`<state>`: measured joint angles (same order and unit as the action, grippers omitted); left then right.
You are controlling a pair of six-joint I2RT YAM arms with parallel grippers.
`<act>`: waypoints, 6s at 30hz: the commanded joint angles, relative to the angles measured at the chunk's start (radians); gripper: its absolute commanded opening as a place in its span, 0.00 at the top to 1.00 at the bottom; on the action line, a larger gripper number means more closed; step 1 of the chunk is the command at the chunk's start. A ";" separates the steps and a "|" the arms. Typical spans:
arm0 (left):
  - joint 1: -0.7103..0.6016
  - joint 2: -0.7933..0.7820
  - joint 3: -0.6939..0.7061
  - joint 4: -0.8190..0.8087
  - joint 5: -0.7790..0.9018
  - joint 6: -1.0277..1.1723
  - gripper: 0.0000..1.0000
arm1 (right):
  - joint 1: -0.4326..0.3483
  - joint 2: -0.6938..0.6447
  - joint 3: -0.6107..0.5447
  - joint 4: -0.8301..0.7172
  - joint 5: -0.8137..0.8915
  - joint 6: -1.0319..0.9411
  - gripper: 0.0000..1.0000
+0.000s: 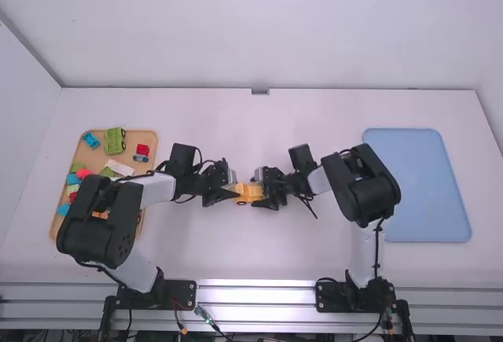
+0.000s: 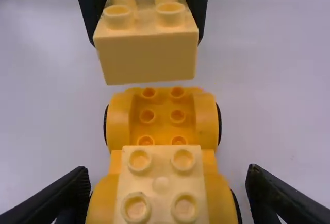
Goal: Assemble lego blocks to make yellow taxi
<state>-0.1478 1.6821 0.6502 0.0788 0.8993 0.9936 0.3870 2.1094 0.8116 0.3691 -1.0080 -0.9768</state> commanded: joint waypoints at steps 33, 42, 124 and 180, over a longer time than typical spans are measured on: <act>-0.055 0.024 0.017 -0.028 -0.130 0.054 0.98 | 0.037 0.013 -0.012 -0.050 0.063 0.010 0.45; -0.056 0.024 0.012 -0.049 -0.077 0.081 0.98 | 0.039 0.013 -0.011 -0.060 0.063 0.007 0.46; -0.089 0.098 0.037 -0.090 -0.096 0.095 0.57 | 0.039 0.013 -0.005 -0.059 0.067 0.019 0.44; -0.069 0.130 0.196 -0.311 -0.017 0.131 0.98 | 0.039 0.012 0.021 -0.070 0.094 0.039 0.45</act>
<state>-0.2058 1.8454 0.8322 -0.1722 0.9276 1.0405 0.4095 2.1090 0.8143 0.3069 -0.9794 -0.9794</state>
